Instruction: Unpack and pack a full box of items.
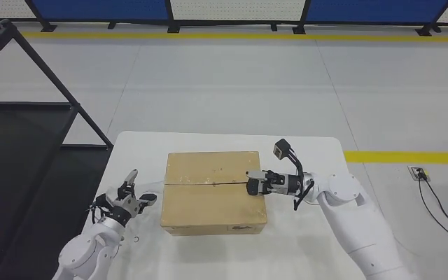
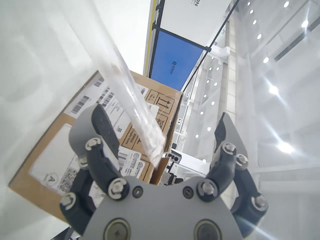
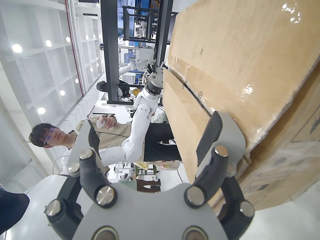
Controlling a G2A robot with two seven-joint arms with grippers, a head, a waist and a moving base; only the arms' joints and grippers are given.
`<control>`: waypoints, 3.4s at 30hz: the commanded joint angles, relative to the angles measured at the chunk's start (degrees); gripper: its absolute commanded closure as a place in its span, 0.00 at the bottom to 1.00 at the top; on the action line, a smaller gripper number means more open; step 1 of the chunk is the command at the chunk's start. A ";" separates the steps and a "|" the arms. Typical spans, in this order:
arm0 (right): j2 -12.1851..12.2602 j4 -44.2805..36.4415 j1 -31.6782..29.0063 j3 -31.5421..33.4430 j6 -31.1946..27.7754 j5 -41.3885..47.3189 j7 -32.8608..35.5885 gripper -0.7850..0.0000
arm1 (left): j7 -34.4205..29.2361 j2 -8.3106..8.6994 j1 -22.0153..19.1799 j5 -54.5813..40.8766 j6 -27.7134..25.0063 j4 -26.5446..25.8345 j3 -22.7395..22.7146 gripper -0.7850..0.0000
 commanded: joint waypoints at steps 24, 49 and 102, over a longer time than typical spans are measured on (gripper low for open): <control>0.74 -1.81 -0.51 -0.21 0.25 0.11 -0.86 0.00 | 1.99 -1.01 -0.27 -4.99 -15.36 -0.48 -4.20 0.00; 1.52 -3.17 -1.85 0.15 0.74 0.36 -2.68 0.00 | 1.38 -1.67 -0.08 -4.54 -19.53 -8.72 -4.99 0.00; 0.30 3.82 4.23 -4.78 2.92 2.11 -4.60 0.00 | 2.41 -1.85 9.84 1.46 -19.90 -2.99 -17.96 0.00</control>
